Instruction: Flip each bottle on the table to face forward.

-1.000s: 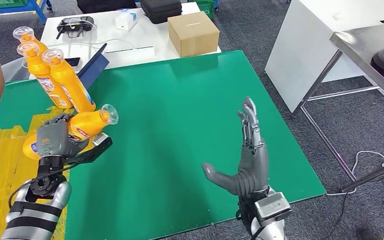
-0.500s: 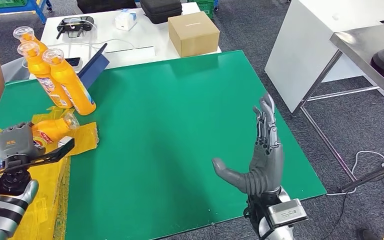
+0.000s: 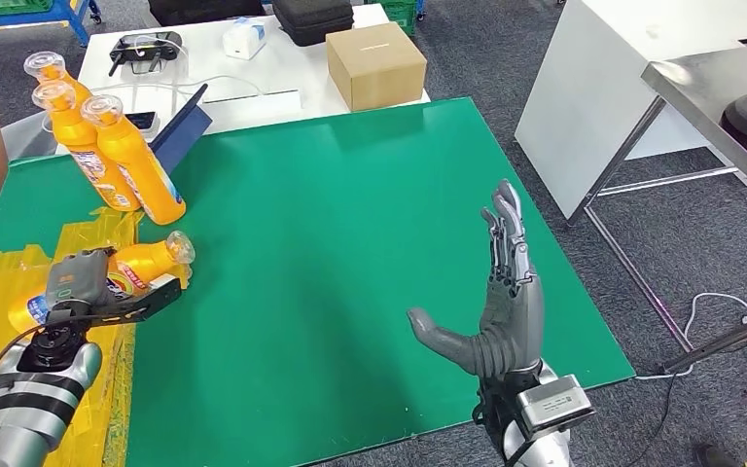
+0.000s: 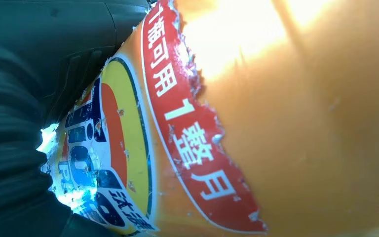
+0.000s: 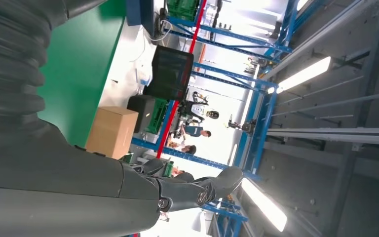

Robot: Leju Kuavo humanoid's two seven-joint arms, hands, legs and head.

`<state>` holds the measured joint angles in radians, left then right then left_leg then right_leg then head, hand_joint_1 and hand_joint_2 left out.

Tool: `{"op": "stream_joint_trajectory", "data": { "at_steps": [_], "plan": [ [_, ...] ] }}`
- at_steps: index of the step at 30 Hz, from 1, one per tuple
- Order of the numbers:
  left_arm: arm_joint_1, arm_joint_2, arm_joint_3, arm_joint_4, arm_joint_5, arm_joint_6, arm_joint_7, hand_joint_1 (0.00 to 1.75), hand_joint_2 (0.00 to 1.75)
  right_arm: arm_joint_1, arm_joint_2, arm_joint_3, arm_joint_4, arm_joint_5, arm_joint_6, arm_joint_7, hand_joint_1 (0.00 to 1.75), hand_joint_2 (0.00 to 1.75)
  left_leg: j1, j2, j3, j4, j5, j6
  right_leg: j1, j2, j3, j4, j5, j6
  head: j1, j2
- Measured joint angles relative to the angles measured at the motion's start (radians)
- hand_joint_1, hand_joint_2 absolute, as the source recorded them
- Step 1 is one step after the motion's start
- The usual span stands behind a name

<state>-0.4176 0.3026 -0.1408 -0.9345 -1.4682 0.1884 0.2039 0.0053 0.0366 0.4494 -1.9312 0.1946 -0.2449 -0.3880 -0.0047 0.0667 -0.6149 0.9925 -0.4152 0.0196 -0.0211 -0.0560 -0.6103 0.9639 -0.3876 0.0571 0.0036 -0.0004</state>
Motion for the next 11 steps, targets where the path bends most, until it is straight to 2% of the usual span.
{"op": "stream_joint_trajectory", "data": {
  "at_steps": [11],
  "plan": [
    [-0.009,-0.025,0.0,0.013,0.007,0.0,-0.011,1.75,1.75,-0.001,0.0,-0.003,0.006,-0.004,0.01,0.004,0.0,1.75,0.0,0.0,0.0,0.0,0.0,0.0,0.0,0.0,0.0,0.0,0.0,0.0,0.0,0.0]
  ]
}}
